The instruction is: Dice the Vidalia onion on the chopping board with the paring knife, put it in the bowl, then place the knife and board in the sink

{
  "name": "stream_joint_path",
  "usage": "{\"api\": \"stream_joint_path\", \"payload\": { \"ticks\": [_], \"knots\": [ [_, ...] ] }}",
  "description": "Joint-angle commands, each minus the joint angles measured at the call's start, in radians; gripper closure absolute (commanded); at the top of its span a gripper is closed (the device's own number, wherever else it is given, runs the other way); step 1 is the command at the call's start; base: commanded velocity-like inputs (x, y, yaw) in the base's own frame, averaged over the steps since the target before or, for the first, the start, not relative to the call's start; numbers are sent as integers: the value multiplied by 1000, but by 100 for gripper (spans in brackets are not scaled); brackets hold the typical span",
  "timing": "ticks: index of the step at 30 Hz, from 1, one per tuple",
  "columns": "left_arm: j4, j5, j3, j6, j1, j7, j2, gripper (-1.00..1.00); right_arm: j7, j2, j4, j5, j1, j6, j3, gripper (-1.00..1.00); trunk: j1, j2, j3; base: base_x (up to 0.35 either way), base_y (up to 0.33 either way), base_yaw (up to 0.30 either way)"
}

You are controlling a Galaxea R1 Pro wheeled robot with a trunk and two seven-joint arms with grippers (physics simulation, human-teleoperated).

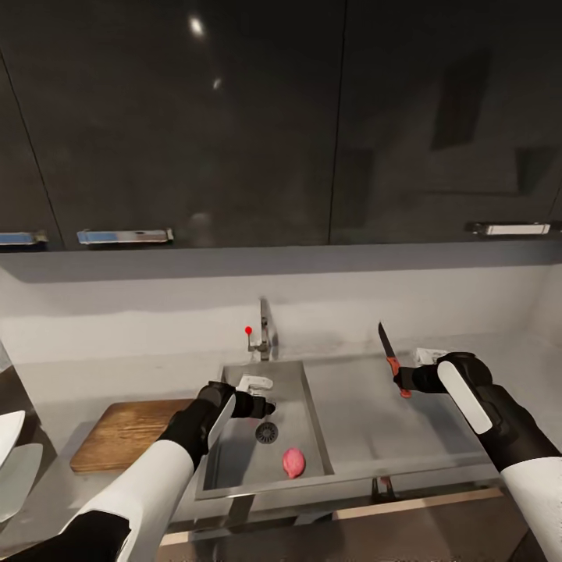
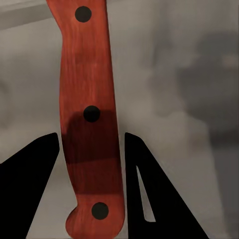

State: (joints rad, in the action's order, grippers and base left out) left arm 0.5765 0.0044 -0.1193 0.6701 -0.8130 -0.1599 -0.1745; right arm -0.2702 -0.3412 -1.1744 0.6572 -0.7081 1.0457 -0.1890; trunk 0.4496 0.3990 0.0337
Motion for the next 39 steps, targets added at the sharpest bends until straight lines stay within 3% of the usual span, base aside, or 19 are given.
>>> {"api": "stream_joint_path", "payload": {
  "ticks": [1, 7, 11, 14, 24, 28, 31, 39],
  "knots": [
    [1, 0, 0, 14, -2, -1, 0, -100, -11, -1, -1, 10, -1, 1, -3, 100, 0, 1, -2, 0, 0, 0],
    [32, 0, -1, 69, -8, -4, 0, -100, -11, -1, -1, 10, -1, 1, -3, 100, 0, 1, -12, 0, 0, 0],
    [49, 0, -25, 70, -9, -6, 0, -100, -11, -1, -1, 10, -1, 1, 2, 100, 0, 1, -19, 0, 0, 0],
    [50, 0, -42, 56, -9, -5, 0, -100, -12, -1, -1, 10, -1, 1, 23, 100, 0, 1, -23, 0, 0, 0],
    [49, 0, -51, -6, -9, -2, 0, -100, -12, -1, -1, 10, -1, 1, 34, 100, 0, 1, -30, 0, 0, 0],
    [49, 0, -52, -13, -9, -1, 0, -100, -12, -1, -1, 10, -1, 1, 46, 100, 0, 1, -30, 0, -58, 0],
    [48, 0, -52, -13, -9, -2, 0, -100, -12, -2, -1, 10, -1, 1, 76, 100, 0, 1, -30, 0, -166, 0],
    [7, 0, -52, -9, -9, -2, 0, -100, -12, -2, -1, 10, -1, 1, 84, 100, 0, 1, -30, 0, -21, -121]
  ]
}}
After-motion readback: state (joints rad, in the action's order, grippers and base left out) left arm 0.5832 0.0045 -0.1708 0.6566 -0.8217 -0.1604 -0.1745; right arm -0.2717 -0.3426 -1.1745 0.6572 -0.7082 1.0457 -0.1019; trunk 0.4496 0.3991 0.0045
